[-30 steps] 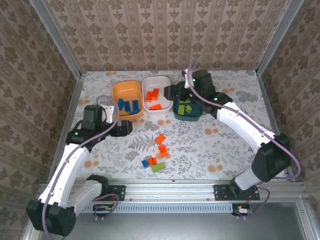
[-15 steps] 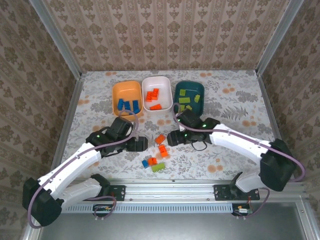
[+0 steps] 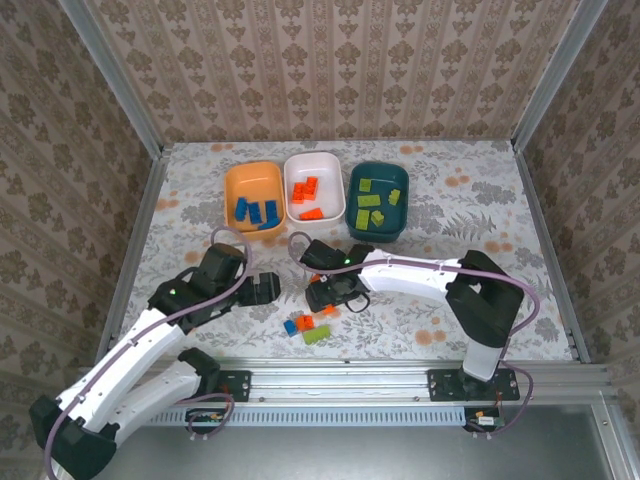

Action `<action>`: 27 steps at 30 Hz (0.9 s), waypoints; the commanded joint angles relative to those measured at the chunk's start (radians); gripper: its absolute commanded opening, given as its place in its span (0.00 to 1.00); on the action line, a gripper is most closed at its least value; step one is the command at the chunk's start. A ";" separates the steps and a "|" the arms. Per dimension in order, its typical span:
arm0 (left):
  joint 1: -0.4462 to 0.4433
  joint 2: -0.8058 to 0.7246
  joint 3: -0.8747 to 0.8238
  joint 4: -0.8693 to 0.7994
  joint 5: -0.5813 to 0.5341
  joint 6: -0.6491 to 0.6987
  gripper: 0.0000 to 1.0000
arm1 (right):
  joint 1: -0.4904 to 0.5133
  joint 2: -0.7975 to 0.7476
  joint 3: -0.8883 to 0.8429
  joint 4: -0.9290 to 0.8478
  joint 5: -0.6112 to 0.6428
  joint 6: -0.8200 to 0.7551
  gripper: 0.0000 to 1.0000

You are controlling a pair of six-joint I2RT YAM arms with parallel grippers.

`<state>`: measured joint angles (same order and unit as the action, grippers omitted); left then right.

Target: Sort the legos into containers by color

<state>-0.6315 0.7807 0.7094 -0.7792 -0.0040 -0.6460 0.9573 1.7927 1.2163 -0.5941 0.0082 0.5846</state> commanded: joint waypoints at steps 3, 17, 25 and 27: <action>0.045 -0.035 -0.023 -0.028 0.025 0.028 1.00 | 0.009 0.065 0.047 -0.067 0.052 0.025 0.60; 0.079 -0.053 -0.041 -0.002 0.070 0.044 1.00 | 0.017 0.121 0.079 -0.112 0.116 0.020 0.46; 0.084 -0.061 -0.044 0.001 0.081 0.041 1.00 | 0.005 0.056 0.036 -0.122 0.137 0.028 0.33; 0.084 -0.062 -0.046 0.004 0.084 0.040 1.00 | -0.005 0.018 0.022 -0.134 0.146 0.029 0.32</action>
<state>-0.5537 0.7307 0.6762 -0.7776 0.0647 -0.6281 0.9634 1.8797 1.2621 -0.6674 0.1062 0.6064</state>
